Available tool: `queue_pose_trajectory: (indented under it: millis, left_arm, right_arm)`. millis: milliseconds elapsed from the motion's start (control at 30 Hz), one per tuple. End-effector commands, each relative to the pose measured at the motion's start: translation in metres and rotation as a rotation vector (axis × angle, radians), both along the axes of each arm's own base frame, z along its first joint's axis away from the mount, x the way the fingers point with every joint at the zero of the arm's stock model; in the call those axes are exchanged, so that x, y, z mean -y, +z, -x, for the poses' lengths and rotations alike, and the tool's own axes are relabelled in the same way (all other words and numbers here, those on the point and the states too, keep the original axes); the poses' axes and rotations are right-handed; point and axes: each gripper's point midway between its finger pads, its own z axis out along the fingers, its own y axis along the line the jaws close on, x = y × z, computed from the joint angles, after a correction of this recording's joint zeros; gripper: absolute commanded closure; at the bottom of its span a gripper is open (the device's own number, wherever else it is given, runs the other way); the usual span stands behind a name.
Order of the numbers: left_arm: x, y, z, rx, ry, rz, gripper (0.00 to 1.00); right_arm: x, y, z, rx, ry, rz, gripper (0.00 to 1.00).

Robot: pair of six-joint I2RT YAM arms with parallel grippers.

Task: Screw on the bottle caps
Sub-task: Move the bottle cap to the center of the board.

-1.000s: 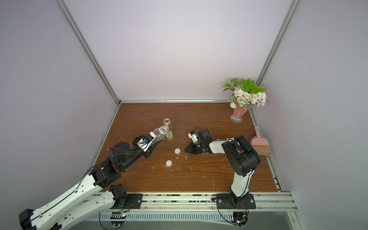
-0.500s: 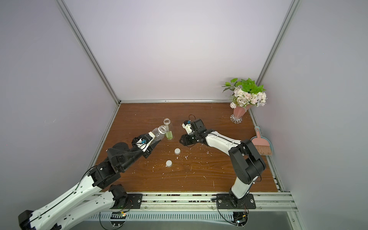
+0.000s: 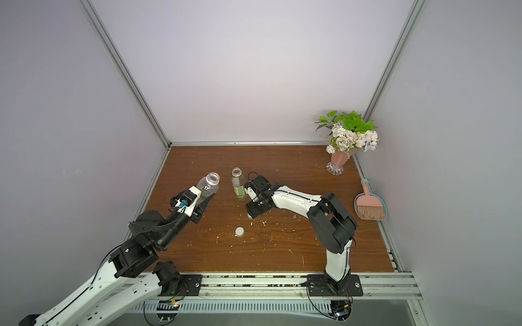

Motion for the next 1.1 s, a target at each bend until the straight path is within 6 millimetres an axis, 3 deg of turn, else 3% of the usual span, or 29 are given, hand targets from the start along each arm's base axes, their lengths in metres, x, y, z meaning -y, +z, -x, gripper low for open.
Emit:
queue_pose_trajectory:
  millis: [0,333,600,1067]
  left_arm:
    - [-0.008,0.000,-0.002,0.004,0.038,0.021,0.99]
    - [-0.011,-0.003,-0.001,0.004,0.043,0.024,0.99]
    - [-0.016,-0.004,0.001,0.004,0.058,0.030,0.99]
    - [-0.015,-0.006,0.000,0.000,0.057,0.026,0.99]
  right_arm:
    - [0.001,0.011,-0.004,0.040,0.014,0.051,0.32]
    - [-0.014,-0.005,0.007,0.050,0.068,0.136,0.29]
    - [-0.014,-0.015,0.000,0.050,0.046,0.176,0.30]
    - [-0.004,-0.023,0.009,0.029,0.037,0.191,0.45]
